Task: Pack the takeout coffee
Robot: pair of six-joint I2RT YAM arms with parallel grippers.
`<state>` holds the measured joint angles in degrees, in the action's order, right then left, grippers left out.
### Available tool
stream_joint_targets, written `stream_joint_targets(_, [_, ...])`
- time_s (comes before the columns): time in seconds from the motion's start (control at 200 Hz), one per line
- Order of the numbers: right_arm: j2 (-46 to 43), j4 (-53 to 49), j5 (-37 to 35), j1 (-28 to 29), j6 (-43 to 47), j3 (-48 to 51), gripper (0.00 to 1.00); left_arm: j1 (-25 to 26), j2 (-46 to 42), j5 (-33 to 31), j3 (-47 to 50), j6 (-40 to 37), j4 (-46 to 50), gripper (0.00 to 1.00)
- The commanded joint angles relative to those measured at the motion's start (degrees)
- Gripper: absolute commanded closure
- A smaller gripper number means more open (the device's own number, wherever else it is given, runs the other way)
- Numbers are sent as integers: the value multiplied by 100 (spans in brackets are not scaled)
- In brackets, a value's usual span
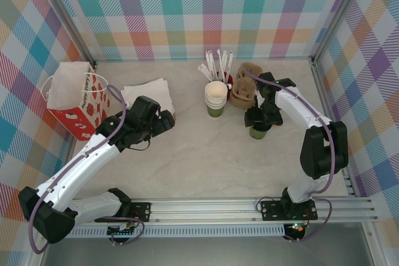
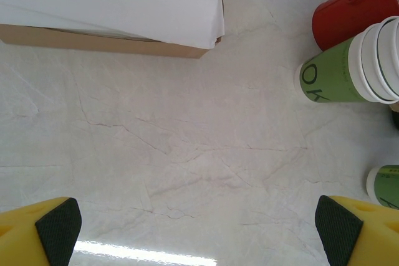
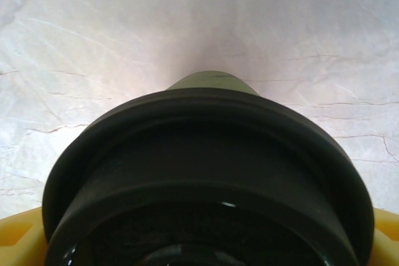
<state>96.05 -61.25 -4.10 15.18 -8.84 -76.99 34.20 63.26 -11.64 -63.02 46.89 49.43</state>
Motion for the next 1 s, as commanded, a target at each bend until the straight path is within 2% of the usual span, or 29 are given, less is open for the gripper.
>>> stream_joint_targets(0.0, [-96, 85, 65, -114, 193, 120, 16, -62, 1, -38, 74, 23, -8, 2])
stream_joint_targets(0.165, [-95, 158, 105, -223, 216, 253, 14, -68, 19, -17, 71, 22, -12, 1])
stream_joint_targets(0.375, [-296, 191, 85, -226, 190, 358, 0, -62, 59, 1, 36, 22, -30, 1])
stream_joint_targets(0.735, [-901, -194, -270, -226, 138, 151, 0, -114, 296, -8, -253, -49, 207, 0])
stream_joint_targets(0.895, [-1416, -357, -379, -226, 111, -7, 0, -363, 496, 243, -697, -424, 427, 0])
stream_joint_targets(0.995, [-1823, -299, -220, -226, 184, -44, 0, -678, 628, 397, -1219, -928, 761, 0])
